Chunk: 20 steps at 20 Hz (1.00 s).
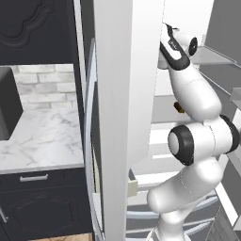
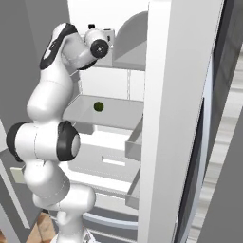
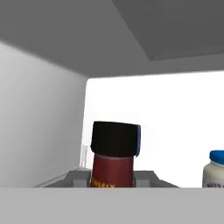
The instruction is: Place the mayonnaise and condiment bottle from the counter to the top shelf of the fridge. If the existing items in the fridge are on the top shelf, move them to other shelves.
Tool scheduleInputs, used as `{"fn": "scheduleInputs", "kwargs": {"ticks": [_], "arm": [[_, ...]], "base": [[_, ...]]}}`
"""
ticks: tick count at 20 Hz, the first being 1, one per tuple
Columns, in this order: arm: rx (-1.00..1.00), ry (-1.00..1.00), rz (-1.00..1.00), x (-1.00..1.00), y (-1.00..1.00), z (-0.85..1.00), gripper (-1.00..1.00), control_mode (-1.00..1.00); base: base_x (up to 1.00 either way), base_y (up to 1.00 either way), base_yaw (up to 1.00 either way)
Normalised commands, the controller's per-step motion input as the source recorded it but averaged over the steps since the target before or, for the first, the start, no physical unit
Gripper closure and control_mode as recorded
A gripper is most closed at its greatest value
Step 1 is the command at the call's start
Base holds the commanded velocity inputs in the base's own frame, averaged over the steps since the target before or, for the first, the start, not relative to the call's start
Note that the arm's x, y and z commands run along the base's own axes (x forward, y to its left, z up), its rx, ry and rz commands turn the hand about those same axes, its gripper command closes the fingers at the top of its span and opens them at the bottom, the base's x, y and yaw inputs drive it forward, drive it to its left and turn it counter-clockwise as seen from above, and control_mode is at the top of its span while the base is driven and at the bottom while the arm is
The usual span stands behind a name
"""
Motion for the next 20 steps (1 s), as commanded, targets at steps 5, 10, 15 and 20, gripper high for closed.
{"fn": "scheduleInputs", "kwargs": {"ticks": [5,10,15,20], "arm": [[0.00,-0.04,0.01,0.04,0.00,-0.18,1.00,-1.00],[0.00,-0.02,0.00,0.01,0.00,-0.11,1.00,-1.00],[0.00,0.00,0.00,0.00,0.00,0.00,1.00,-1.00],[0.00,0.00,0.00,0.00,0.00,0.00,-1.00,-1.00]], "base": [[0.00,0.00,0.00],[0.00,0.00,0.00],[0.00,0.00,0.00],[0.00,0.00,0.00]]}}
